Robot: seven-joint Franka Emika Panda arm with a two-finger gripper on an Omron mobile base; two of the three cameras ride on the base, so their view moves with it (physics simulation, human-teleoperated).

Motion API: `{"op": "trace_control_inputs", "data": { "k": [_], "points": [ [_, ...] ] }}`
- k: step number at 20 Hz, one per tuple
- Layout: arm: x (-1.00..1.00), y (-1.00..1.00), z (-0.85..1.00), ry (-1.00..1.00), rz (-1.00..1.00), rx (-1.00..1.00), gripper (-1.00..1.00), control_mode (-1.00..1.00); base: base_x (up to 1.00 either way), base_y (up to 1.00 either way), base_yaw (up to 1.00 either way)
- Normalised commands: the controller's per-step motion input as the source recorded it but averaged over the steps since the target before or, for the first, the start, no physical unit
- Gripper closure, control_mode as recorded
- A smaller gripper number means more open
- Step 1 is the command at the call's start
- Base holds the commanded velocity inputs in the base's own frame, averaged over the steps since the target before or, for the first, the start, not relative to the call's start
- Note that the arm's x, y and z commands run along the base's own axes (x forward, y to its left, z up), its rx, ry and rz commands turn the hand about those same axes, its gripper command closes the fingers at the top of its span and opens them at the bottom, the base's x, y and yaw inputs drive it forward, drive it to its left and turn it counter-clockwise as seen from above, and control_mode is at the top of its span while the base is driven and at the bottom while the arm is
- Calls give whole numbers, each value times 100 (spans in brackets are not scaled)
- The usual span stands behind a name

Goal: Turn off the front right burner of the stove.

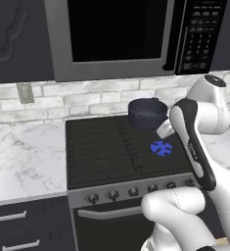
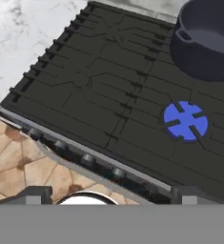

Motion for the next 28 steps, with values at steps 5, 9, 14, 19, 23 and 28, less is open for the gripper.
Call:
{"op": "trace_control_inputs", "data": {
  "k": [5,9,14,19,23,28],
  "points": [
    [-27,-20,-6,-9,36,-5,-100,-100,0,0,0],
    [-31,-10,-38,-3,37,-14,-100,-100,0,0,0],
    [-15,-42,-17,-10,39,-13,-100,-100,0,0,0],
    [-31,-64,-16,-33,39,-12,-100,-100,0,0,0],
    [-16,-53,-27,-37,33,-14,-100,-100,0,0,0],
    [-4,-28,-51,-41,25,-16,-100,-100,0,0,0]
  ]
}}
